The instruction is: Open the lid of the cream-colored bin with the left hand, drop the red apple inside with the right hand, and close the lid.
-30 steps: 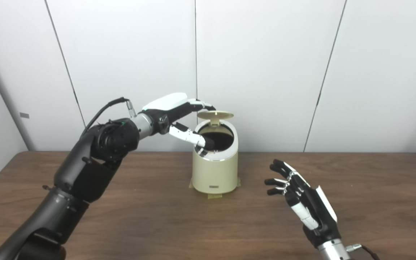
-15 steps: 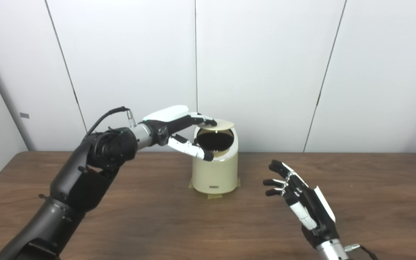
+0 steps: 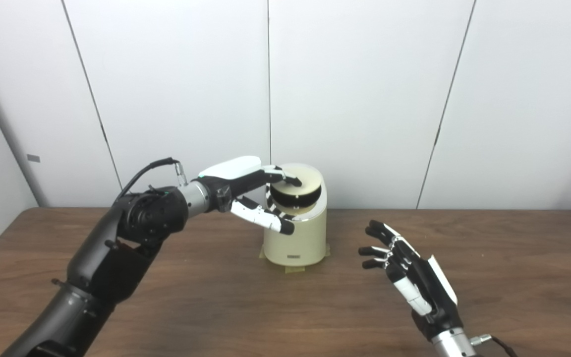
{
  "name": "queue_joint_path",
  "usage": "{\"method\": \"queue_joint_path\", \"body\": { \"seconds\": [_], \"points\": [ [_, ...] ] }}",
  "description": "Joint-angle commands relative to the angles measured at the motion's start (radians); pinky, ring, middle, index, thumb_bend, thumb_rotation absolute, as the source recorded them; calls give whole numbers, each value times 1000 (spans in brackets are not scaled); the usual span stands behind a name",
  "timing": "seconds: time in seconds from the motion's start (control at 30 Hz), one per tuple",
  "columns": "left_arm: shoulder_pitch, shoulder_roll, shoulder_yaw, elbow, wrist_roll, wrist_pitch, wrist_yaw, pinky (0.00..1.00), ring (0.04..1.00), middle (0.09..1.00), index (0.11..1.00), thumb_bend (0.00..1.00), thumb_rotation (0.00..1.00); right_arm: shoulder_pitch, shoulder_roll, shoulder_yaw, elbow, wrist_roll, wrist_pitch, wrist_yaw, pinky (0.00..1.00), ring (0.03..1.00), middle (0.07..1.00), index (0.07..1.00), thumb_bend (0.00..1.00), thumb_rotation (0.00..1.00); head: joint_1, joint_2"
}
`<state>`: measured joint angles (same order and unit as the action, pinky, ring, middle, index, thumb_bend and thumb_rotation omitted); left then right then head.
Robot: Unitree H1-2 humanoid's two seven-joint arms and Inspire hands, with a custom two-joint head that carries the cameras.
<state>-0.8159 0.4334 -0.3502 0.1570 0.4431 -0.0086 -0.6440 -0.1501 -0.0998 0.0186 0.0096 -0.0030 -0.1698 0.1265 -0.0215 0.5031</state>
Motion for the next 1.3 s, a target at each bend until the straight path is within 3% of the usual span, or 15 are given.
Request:
{"method": "queue_joint_path", "body": {
  "seconds": [0.0, 0.1, 0.37, 0.67, 0.87, 1.1, 1.27],
  "points": [
    [-30, 9, 8, -47, -4, 3, 4, 1000, 1000, 921, 898, 1000, 726, -32, -1, 2, -36, 12, -15, 2, 648, 743, 882, 878, 793, 820, -1, 1],
    [-23, 12, -5, -52, 22, -18, 16, 1000, 1000, 913, 895, 1000, 729, -32, -2, 2, -42, 14, -6, 3, 646, 744, 888, 879, 801, 823, -2, 4],
    [-14, 32, -137, -50, 312, -137, 94, 1000, 1000, 914, 914, 1000, 728, -28, 4, 6, -60, 13, 8, 1, 647, 738, 874, 872, 812, 825, -10, 15],
    [6, 10, -189, -19, 509, -131, 139, 1000, 1000, 918, 920, 1000, 758, -24, 0, 6, -83, 21, 24, 6, 645, 736, 878, 875, 823, 835, -14, 22],
    [20, -4, -178, -6, 532, -116, 144, 1000, 1000, 907, 909, 1000, 773, -20, -3, 6, -86, 21, 25, 5, 647, 734, 872, 870, 813, 843, -15, 27],
    [37, -4, -137, -39, 474, -110, 134, 1000, 1000, 898, 905, 1000, 786, -15, -9, 8, -89, 21, 23, 12, 648, 739, 882, 873, 814, 854, -9, 26],
    [46, 0, -87, -88, 451, -115, 185, 1000, 1000, 905, 912, 1000, 810, -16, -12, 8, -88, 31, 23, 17, 649, 740, 881, 875, 805, 847, -7, 27]
  ]
}}
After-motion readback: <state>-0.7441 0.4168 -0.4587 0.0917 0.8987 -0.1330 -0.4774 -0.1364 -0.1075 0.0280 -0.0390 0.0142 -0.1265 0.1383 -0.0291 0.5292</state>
